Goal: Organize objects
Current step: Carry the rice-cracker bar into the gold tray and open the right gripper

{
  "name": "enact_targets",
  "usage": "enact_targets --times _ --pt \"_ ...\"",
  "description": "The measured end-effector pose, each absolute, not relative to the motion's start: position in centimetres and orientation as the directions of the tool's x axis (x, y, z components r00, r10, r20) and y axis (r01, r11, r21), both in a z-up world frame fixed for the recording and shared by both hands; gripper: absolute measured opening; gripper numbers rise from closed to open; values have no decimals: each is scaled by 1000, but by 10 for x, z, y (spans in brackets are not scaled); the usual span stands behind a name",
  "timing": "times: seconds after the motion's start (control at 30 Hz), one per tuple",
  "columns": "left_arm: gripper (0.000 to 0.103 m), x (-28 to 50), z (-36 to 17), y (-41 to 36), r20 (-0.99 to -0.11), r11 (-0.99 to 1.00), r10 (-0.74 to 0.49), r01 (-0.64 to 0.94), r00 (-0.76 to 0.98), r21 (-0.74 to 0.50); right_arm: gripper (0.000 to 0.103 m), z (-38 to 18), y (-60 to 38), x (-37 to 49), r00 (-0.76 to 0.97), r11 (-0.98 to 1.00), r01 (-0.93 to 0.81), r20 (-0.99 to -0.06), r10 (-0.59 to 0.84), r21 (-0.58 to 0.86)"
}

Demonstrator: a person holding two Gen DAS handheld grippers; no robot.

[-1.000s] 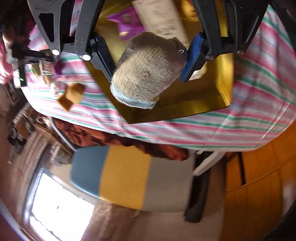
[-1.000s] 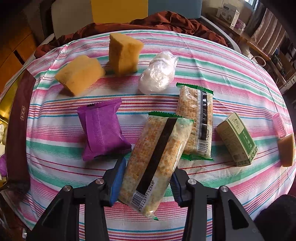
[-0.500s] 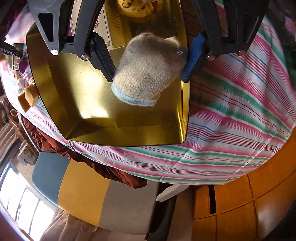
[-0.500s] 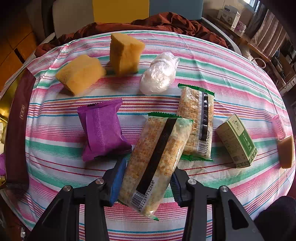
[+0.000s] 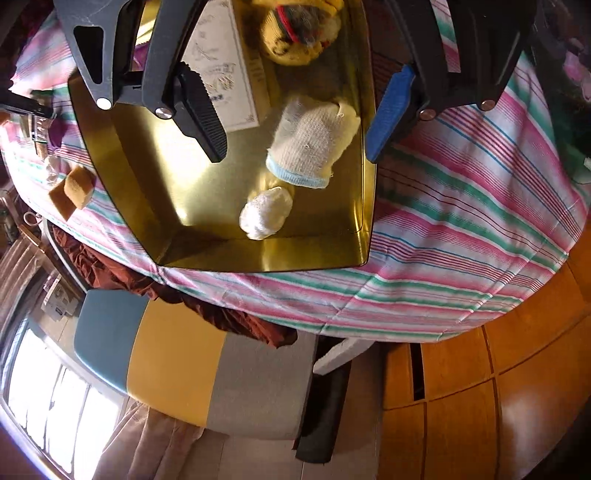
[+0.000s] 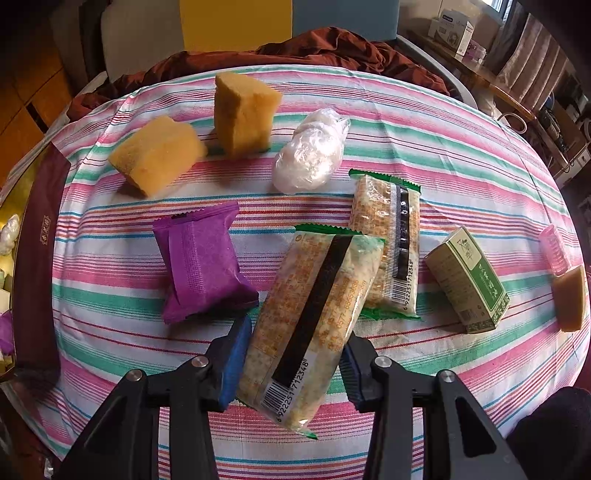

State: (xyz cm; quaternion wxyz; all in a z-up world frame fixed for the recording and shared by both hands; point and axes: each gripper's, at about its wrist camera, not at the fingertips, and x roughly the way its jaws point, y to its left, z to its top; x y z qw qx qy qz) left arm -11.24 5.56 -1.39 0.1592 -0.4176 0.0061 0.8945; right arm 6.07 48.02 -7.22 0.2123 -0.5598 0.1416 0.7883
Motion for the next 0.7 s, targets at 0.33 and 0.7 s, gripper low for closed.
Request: enact_targets --times 0.33,0.7 --pt "84 -63 12 75 -694 -922 345 -368 -632 -124 45 -58 493 66 -346 -846 -531 -921 179 35" --pt "86 -43 11 80 -698 -910 369 -391 -613 -138 45 -16 470 69 -550 -875 -455 -825 129 166"
